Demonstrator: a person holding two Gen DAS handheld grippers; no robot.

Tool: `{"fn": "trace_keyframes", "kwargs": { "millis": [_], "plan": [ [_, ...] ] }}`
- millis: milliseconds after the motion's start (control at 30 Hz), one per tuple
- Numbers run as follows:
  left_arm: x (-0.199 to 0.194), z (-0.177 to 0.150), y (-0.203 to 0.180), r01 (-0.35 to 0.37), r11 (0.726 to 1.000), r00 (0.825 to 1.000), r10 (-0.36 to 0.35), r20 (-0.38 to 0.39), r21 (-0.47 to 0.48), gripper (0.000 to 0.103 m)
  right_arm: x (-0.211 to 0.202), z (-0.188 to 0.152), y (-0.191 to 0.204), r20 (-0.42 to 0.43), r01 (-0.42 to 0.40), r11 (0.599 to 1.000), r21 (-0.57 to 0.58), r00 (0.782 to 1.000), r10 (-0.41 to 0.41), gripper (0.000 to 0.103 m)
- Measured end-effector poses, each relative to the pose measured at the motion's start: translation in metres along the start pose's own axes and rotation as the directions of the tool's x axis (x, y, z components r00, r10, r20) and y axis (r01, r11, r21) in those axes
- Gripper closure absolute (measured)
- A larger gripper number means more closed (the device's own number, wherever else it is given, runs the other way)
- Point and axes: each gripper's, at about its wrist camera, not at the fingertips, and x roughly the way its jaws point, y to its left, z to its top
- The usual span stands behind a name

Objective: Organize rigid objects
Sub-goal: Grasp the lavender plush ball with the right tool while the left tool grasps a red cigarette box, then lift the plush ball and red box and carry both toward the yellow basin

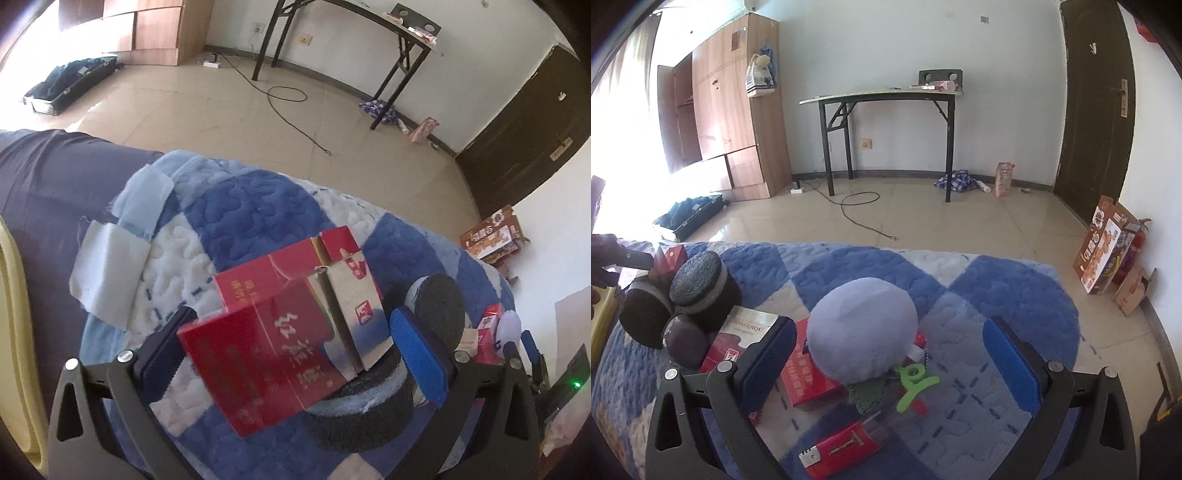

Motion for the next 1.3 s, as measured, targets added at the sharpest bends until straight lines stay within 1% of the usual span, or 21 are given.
{"fn": "trace_keyframes", "kwargs": {
  "millis": [100,167,200,233,267,300,333,400,433,467,500,533,567,733,833,900,933,1100,1200,1233,1300],
  "plan": [
    [-0.001,-0.002,0.004,0.037,0.999,0.999,-0.037,0.019,0.002,0.005,0.004,-0.002,0.006,-0.015,0.02,0.999,-0.044,1.0,-0.02,0.0],
    [-0.003,-0.004,0.008,0.058,0.998,0.998,-0.058,0.025,-0.003,0.006,0.005,-0.001,0.013,-0.007,0.038,0.996,-0.085,0.999,-0.039,0.0],
    [-0.005,-0.005,0.01,0.066,0.998,0.997,-0.066,0.029,-0.003,0.008,0.006,0.0,0.016,0.006,0.043,0.994,-0.103,0.999,-0.043,0.001],
    [-0.007,-0.005,0.011,0.073,0.997,0.997,-0.073,0.035,0.0,0.013,0.007,0.002,0.019,0.018,0.05,0.992,-0.114,0.999,-0.048,0.001],
    [-0.011,-0.005,0.012,0.08,0.997,0.996,-0.08,0.048,0.006,0.031,0.009,0.004,0.02,0.021,0.05,0.992,-0.118,0.999,-0.047,0.002],
    [-0.015,-0.003,0.014,0.093,0.996,0.994,-0.093,0.059,0.004,0.035,0.011,0.005,0.021,0.018,0.042,0.992,-0.122,0.999,-0.04,0.007],
    [-0.019,-0.001,0.015,0.097,0.995,0.994,-0.097,0.06,0.005,0.036,0.014,0.004,0.022,0.014,0.037,0.992,-0.124,0.999,-0.035,0.016],
    [-0.018,0.001,0.012,0.097,0.994,0.994,-0.099,0.048,0.039,0.036,0.02,0.004,0.023,0.002,0.038,0.991,-0.128,0.999,-0.039,0.022],
    [-0.015,0.002,0.013,0.1,0.994,0.994,-0.101,0.04,0.039,0.036,0.023,0.003,0.023,-0.005,0.029,0.991,-0.129,1.0,-0.03,0.024],
    [-0.013,0.002,0.015,0.121,0.992,0.992,-0.121,0.026,0.022,0.036,0.025,0.002,0.023,-0.011,0.016,0.991,-0.13,1.0,-0.018,0.028],
    [-0.011,0.002,0.017,0.145,0.989,0.989,-0.145,0.02,0.008,0.036,0.026,0.002,0.023,-0.012,0.011,0.991,-0.133,1.0,-0.013,0.038],
    [-0.011,0.001,0.02,0.166,0.986,0.986,-0.166,0.023,-0.006,0.036,0.026,0.002,0.023,-0.009,0.008,0.991,-0.135,1.0,-0.009,0.044],
    [-0.011,0.001,0.022,0.178,0.984,0.984,-0.178,0.03,-0.01,0.037,0.025,0.002,0.023,-0.004,0.004,0.99,-0.138,1.0,-0.004,0.044],
    [-0.016,-0.005,0.032,0.239,0.971,0.969,-0.237,0.07,-0.024,0.046,0.018,0.0,0.019,0.023,-0.011,0.991,-0.132,1.0,0.014,0.045],
    [-0.025,-0.007,0.039,0.287,0.958,0.954,-0.284,0.099,-0.02,0.058,0.015,-0.002,0.015,0.044,-0.016,0.993,-0.117,0.999,0.021,0.045],
    [-0.033,-0.007,0.043,0.328,0.945,0.939,-0.324,0.115,-0.017,0.066,0.013,-0.004,0.013,0.056,-0.019,0.994,-0.103,0.998,0.025,0.045],
    [-0.037,-0.007,0.043,0.339,0.941,0.934,-0.336,0.122,-0.009,0.067,0.011,-0.004,0.012,0.063,-0.022,0.995,-0.098,0.998,0.028,0.045],
    [-0.043,-0.01,0.038,0.364,0.931,0.921,-0.365,0.137,0.036,0.073,0.01,-0.007,0.009,0.07,-0.033,0.996,-0.084,0.997,0.039,0.045],
    [-0.048,-0.013,0.036,0.375,0.925,0.909,-0.379,0.172,0.057,0.076,0.01,-0.007,0.009,0.069,-0.035,0.996,-0.084,0.997,0.04,0.045],
    [-0.051,-0.014,0.036,0.385,0.921,0.902,-0.39,0.186,0.066,0.077,0.01,-0.007,0.008,0.069,-0.034,0.996,-0.083,0.997,0.04,0.045],
    [-0.054,-0.016,0.036,0.388,0.918,0.896,-0.396,0.202,0.081,0.078,0.01,-0.006,0.008,0.074,-0.036,0.996,-0.08,0.996,0.042,0.045]
  ]
}}
